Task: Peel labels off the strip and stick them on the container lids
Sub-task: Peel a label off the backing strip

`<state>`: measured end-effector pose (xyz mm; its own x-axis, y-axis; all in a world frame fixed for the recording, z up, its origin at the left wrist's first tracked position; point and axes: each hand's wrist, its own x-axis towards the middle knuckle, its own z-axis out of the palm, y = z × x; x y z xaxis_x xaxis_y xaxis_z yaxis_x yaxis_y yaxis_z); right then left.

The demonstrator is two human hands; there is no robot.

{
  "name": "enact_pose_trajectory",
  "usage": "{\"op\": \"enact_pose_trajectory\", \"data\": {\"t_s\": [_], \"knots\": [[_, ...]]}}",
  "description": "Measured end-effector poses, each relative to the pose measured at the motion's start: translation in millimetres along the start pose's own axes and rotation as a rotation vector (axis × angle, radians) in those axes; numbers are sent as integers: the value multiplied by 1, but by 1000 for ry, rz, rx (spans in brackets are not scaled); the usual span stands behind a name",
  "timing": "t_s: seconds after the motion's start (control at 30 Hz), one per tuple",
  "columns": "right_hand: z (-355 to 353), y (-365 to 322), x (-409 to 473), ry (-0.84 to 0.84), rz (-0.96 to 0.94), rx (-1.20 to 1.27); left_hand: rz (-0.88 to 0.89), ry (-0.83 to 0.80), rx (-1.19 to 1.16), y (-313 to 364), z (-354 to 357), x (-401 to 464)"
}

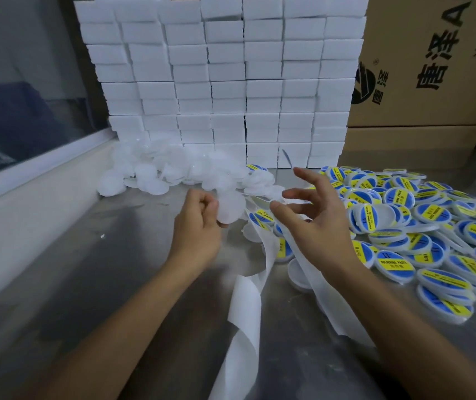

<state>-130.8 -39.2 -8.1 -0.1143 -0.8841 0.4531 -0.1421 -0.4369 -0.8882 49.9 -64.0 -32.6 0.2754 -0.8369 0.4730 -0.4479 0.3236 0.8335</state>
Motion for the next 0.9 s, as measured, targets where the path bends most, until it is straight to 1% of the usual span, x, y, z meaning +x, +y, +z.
{"op": "enact_pose_trajectory", "data": {"t_s": [0.13,0.23,0.37,0.57,0.63,0.7,0.8,0.87,0.9], "knots": [[3,2,-2,-81,6,-9,-230,-102,-433,22,4,-16],[6,2,-3,-120,-1,41,-331,-157,-596,27,3,-25],[9,-2,-4,-105,-14,96,-369,-200,-669,23,-3,-29],[11,-1,-6,-90,-29,27,-431,-218,-805,20,-8,-27],[12,2,-6,-49,-52,-37,-449,-208,-824,18,-9,-26],[10,4,-5,28,-92,-93,-467,-184,-848,16,-10,-24],[6,4,1,125,-149,-121,-494,-155,-878,13,-12,-21],[3,1,5,148,-100,-43,-503,-149,-891,12,-13,-20],[1,0,6,148,-18,57,-505,-146,-896,12,-14,-20]]}}
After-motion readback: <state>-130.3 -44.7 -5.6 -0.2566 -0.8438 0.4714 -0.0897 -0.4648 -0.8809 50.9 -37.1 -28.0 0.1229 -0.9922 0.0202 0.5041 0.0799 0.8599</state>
